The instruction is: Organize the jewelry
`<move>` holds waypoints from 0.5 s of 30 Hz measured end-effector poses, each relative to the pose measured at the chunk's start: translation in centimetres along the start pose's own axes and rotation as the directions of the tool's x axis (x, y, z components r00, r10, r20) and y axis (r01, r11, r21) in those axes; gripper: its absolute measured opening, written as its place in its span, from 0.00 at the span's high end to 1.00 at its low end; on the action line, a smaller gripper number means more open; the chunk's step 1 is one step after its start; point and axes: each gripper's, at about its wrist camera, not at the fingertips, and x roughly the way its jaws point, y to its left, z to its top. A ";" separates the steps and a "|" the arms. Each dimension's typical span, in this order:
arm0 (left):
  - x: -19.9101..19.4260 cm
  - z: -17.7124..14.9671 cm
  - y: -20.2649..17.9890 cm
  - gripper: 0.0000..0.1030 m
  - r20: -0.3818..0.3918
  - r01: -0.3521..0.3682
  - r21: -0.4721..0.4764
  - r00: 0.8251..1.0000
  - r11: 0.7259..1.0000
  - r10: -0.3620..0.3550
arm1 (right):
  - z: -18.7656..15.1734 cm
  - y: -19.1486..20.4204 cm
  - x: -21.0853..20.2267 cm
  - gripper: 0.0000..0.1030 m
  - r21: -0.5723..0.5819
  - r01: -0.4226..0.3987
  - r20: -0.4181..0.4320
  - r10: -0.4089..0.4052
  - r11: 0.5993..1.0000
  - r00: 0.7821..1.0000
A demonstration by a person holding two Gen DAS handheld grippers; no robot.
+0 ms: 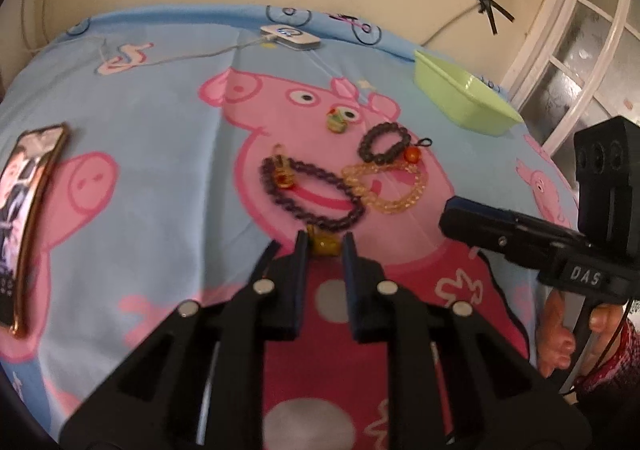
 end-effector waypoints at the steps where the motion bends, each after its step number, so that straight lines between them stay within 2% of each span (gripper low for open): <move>1: -0.2 -0.1 0.4 0.85 0.004 -0.002 -0.007 1.000 1.000 0.002 | 0.3 0.4 0.1 0.84 -0.017 -0.009 -0.003 0.009 1.000 1.000; 8: -1.5 -0.9 2.6 0.85 0.031 0.021 -0.069 0.999 0.997 -0.019 | 3.7 5.6 4.0 0.84 -0.201 -0.038 -0.067 0.025 0.979 0.997; 10: -1.5 -1.0 2.6 0.84 0.036 0.018 -0.068 0.999 0.998 -0.016 | 4.6 6.8 5.6 0.91 -0.236 -0.045 -0.095 0.023 0.971 0.995; 12: -1.5 -1.1 2.4 0.84 0.041 0.012 -0.062 0.999 0.998 -0.009 | 5.3 7.4 7.0 0.99 -0.243 -0.051 -0.115 0.023 0.969 0.993; 15: -1.5 -1.0 2.4 0.84 0.042 0.013 -0.058 0.999 0.998 -0.010 | 6.2 6.7 9.2 1.00 -0.199 -0.048 -0.163 0.016 0.979 0.986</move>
